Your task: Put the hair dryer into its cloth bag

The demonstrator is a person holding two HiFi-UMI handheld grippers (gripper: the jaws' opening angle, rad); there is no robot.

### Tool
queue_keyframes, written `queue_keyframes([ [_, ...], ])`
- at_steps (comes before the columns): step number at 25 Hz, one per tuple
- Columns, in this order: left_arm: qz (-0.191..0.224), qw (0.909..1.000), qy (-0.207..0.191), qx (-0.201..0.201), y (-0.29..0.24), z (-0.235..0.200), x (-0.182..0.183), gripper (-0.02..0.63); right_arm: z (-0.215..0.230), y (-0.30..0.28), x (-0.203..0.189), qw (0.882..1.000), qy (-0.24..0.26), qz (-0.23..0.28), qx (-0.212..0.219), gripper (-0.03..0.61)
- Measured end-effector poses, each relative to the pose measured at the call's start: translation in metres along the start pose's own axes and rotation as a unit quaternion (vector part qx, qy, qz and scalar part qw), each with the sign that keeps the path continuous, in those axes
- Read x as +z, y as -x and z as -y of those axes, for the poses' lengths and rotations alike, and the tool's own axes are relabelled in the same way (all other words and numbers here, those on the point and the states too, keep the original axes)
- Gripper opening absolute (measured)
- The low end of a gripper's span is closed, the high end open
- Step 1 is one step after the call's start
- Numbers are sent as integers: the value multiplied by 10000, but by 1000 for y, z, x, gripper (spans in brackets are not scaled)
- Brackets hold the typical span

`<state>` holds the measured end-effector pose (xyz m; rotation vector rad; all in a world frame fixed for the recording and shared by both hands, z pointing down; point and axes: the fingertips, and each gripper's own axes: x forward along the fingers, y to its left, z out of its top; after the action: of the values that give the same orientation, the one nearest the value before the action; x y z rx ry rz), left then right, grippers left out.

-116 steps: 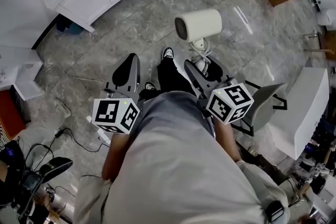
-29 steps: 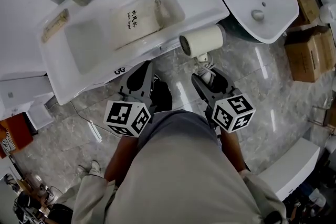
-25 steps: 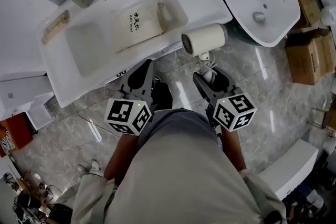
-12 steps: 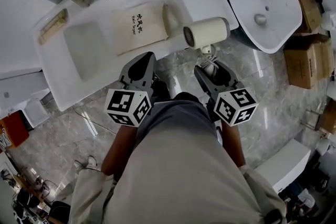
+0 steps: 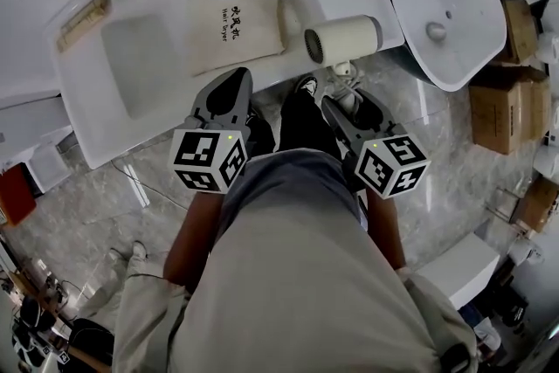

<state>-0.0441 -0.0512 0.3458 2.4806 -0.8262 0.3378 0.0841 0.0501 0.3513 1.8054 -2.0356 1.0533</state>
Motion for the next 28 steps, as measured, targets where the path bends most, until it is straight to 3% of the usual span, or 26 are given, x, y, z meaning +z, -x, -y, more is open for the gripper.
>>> queue_keyframes([
  [10, -279, 9991, 80, 296, -39, -14, -12, 9, 30, -28, 22, 9994, 86, -157, 303, 239],
  [25, -845, 9911, 337, 973, -110, -25, -37, 11, 92, -62, 44, 9940, 294, -837, 646, 239],
  [28, -975, 9889, 369, 1061, -120, -25, -45, 55, 100, -68, 45, 9924, 335, -944, 714, 239],
])
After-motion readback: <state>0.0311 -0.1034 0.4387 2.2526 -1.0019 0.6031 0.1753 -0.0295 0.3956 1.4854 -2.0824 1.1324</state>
